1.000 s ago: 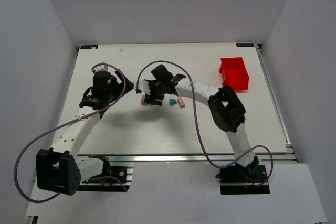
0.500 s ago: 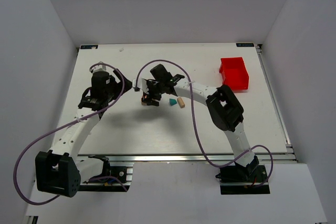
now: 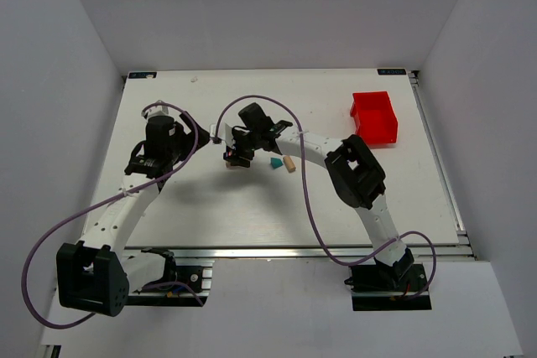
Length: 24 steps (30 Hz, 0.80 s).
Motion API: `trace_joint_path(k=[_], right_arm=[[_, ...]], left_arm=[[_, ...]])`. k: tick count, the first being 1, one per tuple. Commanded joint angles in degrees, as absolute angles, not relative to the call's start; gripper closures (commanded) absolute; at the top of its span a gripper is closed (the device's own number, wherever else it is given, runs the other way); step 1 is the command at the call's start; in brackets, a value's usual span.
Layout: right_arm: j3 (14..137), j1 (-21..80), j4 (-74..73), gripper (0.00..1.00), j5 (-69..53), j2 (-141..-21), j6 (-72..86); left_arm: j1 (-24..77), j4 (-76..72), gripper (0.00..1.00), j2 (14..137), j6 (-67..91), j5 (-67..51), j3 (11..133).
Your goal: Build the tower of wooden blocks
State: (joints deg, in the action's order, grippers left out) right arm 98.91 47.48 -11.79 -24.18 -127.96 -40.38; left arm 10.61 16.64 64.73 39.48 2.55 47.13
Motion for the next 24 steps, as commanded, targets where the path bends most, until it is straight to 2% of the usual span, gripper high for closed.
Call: trace_joint_path(k=[1,6,13,24], right_arm=[[101.95,48.96,-7.56,0.36,-25.75,-128.76,-39.11],[101.95,48.96,-7.82,0.47,-26.8,-128.85,-39.37],[102.13,48.96,-8.79,0.5,-27.69,-128.85,-40.08],[101.34,48.87,-9.49,0.61,-26.19,-128.5,-40.78]], left_arm=[[11.69,15.47,0.02,63.1,39.9,-2.37,46.49],[11.69,15.38,0.02,63.28,39.9,-2.64,46.49],[11.69,15.38,0.02,63.28,39.99,-2.46,46.32],[11.69,15.38,0.02,63.72,39.99,-2.64,46.49]])
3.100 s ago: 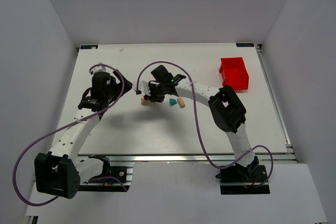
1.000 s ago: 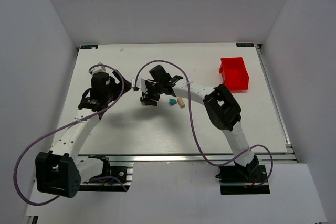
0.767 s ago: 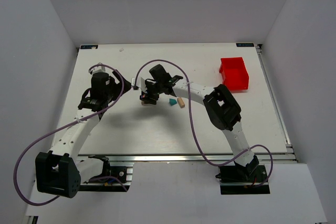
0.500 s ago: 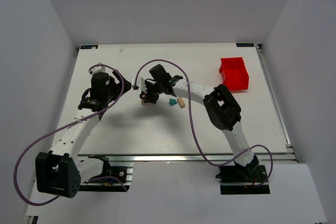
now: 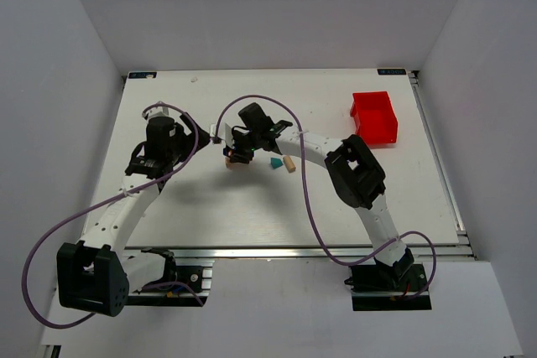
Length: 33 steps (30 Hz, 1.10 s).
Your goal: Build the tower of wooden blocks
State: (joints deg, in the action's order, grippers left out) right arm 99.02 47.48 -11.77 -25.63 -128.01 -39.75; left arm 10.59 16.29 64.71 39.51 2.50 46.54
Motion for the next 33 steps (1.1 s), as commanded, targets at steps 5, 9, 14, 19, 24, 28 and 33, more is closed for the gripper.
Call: trace_joint_path(k=[5,9,14,19,24,28,33], right_arm=[[101.25,48.78,-9.32,0.61,-25.58,-128.5,-41.04],[101.07,48.69,-9.49,0.61,-25.22,-128.32,-41.4],[101.07,48.69,-10.02,0.61,-24.7,-127.79,-42.45],[100.81,48.69,-10.72,0.61,-24.26,-127.53,-43.33],[100.46,48.69,-11.16,0.61,-24.26,-127.18,-43.86],[100.63,48.69,-12.04,0.61,-24.52,-126.91,-44.73],[100.72,48.69,-12.83,0.55,-25.05,-126.74,-45.35]], left_arm=[[11.69,15.29,0.02,63.81,39.99,-2.81,46.49],[11.69,15.2,0.02,63.9,39.99,-3.07,46.49],[11.6,14.77,0.02,64.16,39.9,-3.43,46.32],[11.6,14.59,0.02,64.51,39.9,-3.87,46.41],[11.69,14.5,0.02,64.6,39.9,-3.87,46.41],[11.6,14.33,0.02,64.6,39.9,-4.04,46.32],[11.6,14.15,0.02,64.77,39.9,-4.13,46.32]])
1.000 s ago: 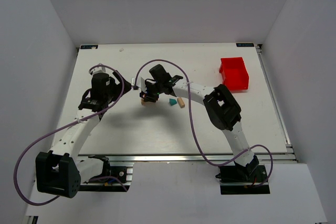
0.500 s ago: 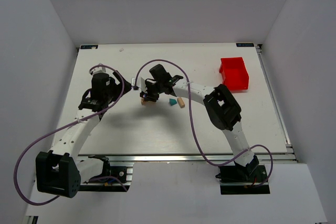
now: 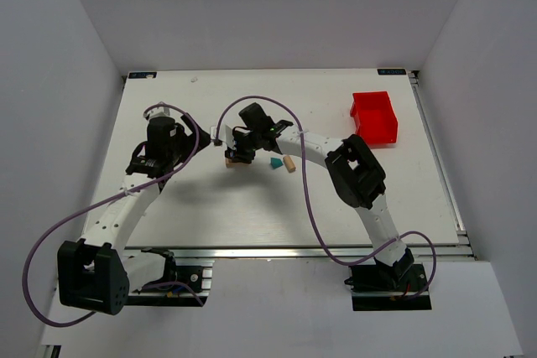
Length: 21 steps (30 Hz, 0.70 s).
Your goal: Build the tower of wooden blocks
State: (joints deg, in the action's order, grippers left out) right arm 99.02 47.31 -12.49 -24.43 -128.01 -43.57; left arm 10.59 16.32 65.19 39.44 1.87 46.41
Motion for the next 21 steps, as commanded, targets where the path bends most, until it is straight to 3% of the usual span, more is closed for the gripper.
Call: trace_joint_path(k=[1,13,21], right_arm=[[100.81,48.69,-12.92,0.54,-25.05,-126.74,-45.35],[102.04,48.69,-13.27,0.33,-26.28,-125.42,-45.88],[101.26,48.87,-16.87,0.11,-30.32,-119.55,-47.2]], left_arm=[[11.69,14.15,0.02,64.86,39.9,-4.22,46.32],[11.6,14.24,0.02,65.04,39.55,-4.66,46.93],[11.43,15.47,0.02,64.69,39.29,-5.71,48.78]])
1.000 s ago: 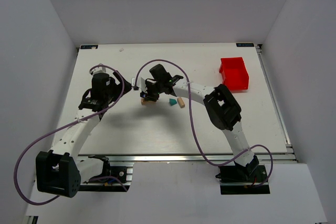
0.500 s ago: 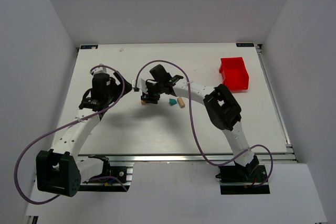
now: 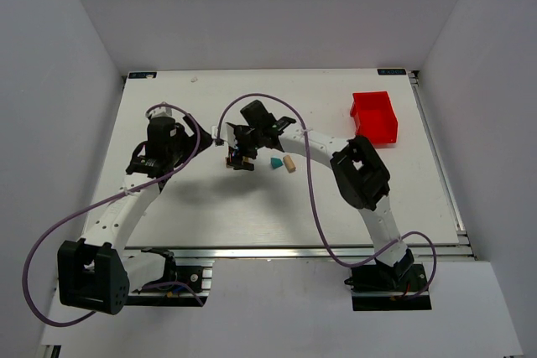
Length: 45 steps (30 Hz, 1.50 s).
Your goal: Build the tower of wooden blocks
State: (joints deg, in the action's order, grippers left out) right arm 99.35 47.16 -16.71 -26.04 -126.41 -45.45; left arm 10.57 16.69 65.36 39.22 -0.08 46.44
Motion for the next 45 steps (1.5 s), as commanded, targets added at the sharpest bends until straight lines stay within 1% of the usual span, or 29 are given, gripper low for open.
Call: trace_joint_path(k=[1,4,6,7,8,9,10,11,12,13,14,15,16,17,20,27,34,45], right_arm=[[100.64,48.87,-16.7,0.11,-30.84,-118.66,-47.02],[96.25,48.61,-12.58,0.1,-30.33,-113.57,-43.18],[90.29,48.34,-6.53,0.11,-28.23,-108.75,-40.01],[87.83,48.25,-3.98,0.11,-25.08,-106.81,-35.55],[82.58,48.16,-1.08,0.11,-23.22,-105.05,-32.55],[80.18,47.99,4.25,0.11,-21.03,-101.9,-29.47],[78.16,47.81,5.79,0.2,-17.09,-100.39,-23.09],[74.74,47.2,6.84,0.27,-15.22,-98.02,-19.46],[73.14,46.94,7.81,0.37,-11.64,-97.04,-15.94],[71.82,46.41,8.08,0.57,-9.34,-96.16,-12.34],[70.94,46.15,7.48,0.66,-7.23,-95.2,-6.3],[70.23,45.97,4.95,0.75,-4.16,-95.1,-4.15],[70.4,45.79,3.44,0.95,-3.09,-95.18,-1.96],[70.66,45.27,1.86,1.0,-2.38,-95.88,2.07],[72.59,44.83,-3.24,1.0,-3.33,-98.95,5.71],[78.56,44.82,-5.53,1.0,-9.4,-107.31,9.31],[83.4,44.82,-6.76,1.0,-10.37,-113.19,9.84],[87.71,44.74,-7.91,1.0,-9.93,-117.68,10.2]], left_arm=[[11.51,15.64,0.02,64.6,39.29,-5.8,49.13],[11.43,16.26,0.02,64.07,39.64,-5.28,49.57],[11.43,17.22,0.03,63.9,40.16,-4.49,49.92],[11.08,17.49,0.08,63.98,40.25,-4.4,50.1],[10.9,17.49,0.14,64.16,40.51,-4.39,50.36],[10.81,17.58,0.26,64.42,40.52,-4.48,50.54],[10.72,18.1,0.48,65.38,40.52,-4.22,50.8],[10.81,18.63,0.62,66.0,40.69,-3.61,51.5],[10.81,18.98,0.74,66.7,40.69,-3.08,51.76],[10.72,18.72,0.95,68.36,40.69,-2.82,51.85],[10.72,18.72,1.0,69.34,40.69,-2.46,51.94],[10.64,18.72,1.0,70.39,40.61,-2.72,52.47],[10.63,17.5,1.0,71.53,40.17,-3.33,52.73],[10.72,17.06,1.0,73.72,39.73,-3.6,53.0],[10.63,14.59,1.0,78.46,38.59,-5.62,53.61],[10.81,11.87,1.0,85.68,36.3,-8.08,54.67],[11.51,10.2,1.0,90.6,34.81,-10.45,55.63],[11.6,9.05,1.0,93.78,34.28,-12.04,56.07]])
